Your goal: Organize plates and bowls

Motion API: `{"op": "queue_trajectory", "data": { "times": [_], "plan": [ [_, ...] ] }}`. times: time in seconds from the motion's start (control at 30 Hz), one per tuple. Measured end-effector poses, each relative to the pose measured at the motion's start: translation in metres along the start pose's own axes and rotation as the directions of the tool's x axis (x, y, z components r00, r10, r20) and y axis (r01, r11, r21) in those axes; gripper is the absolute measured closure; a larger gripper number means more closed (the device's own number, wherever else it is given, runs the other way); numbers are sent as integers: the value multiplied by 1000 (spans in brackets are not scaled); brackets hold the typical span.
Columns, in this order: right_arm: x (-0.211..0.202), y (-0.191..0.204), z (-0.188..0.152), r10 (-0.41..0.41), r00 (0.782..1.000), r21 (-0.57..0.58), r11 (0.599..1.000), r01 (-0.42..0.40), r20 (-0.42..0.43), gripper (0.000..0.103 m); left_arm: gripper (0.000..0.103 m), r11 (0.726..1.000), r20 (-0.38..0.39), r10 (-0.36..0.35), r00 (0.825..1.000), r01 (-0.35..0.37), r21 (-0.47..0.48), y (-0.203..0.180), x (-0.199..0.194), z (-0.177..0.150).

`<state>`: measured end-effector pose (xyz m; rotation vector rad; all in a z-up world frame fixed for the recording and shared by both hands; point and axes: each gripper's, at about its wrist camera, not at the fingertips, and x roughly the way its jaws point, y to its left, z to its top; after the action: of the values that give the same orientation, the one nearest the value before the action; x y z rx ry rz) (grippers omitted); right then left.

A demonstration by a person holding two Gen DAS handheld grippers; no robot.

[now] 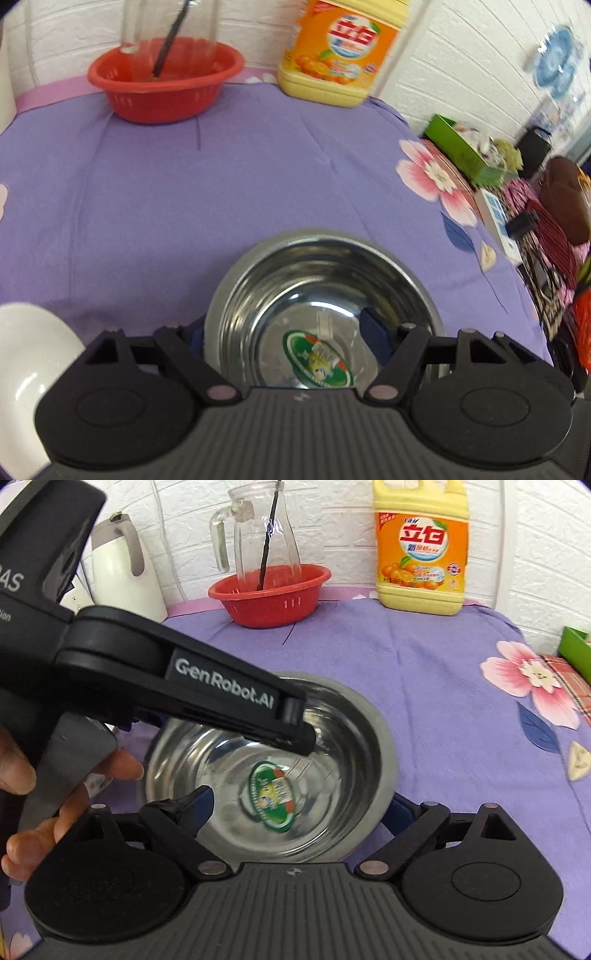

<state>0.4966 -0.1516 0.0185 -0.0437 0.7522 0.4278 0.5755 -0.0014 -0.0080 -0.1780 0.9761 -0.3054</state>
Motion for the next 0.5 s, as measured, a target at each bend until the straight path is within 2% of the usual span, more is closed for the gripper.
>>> {"op": "queue_trajectory", "data": {
  "times": [0.17, 0.3, 0.4, 0.5],
  "plan": [
    [-28, 1, -23, -6, 1000, 29, 1000, 6, -21, 0, 31, 1000, -21, -23, 1000, 23, 12, -23, -16, -31],
    [-50, 1, -41, 9, 1000, 56, 998, -9, 2, 0, 31, 999, 13, -43, 999, 43, -4, -30, -33, -53],
    [-61, -6, -51, -72, 996, 72, 995, 68, 54, 0, 31, 999, 60, -24, 998, 25, -20, -31, -44, -62],
    [-59, -16, -54, -94, 992, 116, 990, 85, 79, 0, 31, 1000, 63, 6, 998, -5, -25, -33, -43, -68]
  ]
}}
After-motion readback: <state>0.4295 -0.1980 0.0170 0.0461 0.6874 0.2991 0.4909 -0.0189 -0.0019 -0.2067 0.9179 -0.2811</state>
